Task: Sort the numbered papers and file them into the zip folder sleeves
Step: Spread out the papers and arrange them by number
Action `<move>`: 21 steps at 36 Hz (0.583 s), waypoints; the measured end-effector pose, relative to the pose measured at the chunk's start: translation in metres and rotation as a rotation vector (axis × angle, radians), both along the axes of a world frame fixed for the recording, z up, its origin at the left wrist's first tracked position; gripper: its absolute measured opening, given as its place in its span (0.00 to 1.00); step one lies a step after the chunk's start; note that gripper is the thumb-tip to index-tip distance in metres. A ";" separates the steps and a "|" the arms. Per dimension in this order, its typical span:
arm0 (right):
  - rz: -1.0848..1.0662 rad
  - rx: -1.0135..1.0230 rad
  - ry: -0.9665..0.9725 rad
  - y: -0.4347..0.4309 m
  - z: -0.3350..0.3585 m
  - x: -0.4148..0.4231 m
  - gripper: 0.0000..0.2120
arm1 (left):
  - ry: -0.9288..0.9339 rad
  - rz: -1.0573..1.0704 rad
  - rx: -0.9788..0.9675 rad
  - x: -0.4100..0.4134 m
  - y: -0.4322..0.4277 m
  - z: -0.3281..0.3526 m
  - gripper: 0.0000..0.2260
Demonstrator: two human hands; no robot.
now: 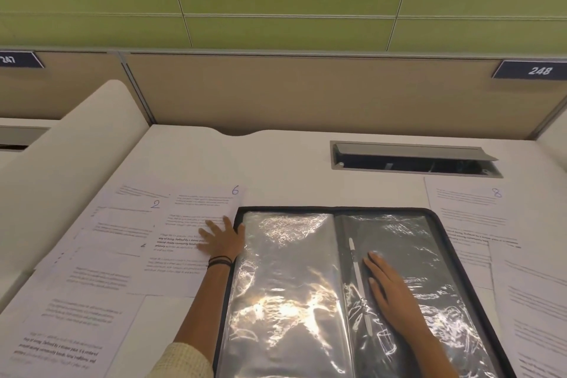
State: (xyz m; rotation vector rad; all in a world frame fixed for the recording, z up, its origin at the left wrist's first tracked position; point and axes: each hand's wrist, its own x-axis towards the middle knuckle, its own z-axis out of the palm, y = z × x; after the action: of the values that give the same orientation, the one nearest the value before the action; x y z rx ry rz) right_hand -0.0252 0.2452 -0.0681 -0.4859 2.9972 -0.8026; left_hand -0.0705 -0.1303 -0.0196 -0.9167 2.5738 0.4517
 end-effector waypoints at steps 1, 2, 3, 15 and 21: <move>-0.002 0.000 -0.002 0.002 0.001 0.001 0.23 | -0.006 0.003 -0.007 -0.002 0.002 -0.001 0.30; 0.000 0.001 -0.004 0.003 0.001 0.001 0.24 | -0.011 0.011 -0.015 -0.002 0.003 -0.001 0.31; 0.001 0.001 -0.009 0.004 0.001 0.002 0.25 | -0.015 0.018 -0.021 -0.003 0.004 -0.001 0.31; -0.040 -0.003 -0.041 0.025 0.011 0.014 0.34 | -0.002 0.057 -0.017 -0.006 0.018 -0.009 0.34; -0.049 -0.016 -0.053 0.029 0.014 0.019 0.36 | 0.044 0.052 0.004 -0.004 0.024 -0.006 0.33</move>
State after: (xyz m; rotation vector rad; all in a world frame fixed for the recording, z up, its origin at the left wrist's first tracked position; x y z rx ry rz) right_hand -0.0060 0.2739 -0.0545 -0.3866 2.9666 -0.8293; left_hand -0.0747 -0.1060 -0.0256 -0.9847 2.5928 0.4967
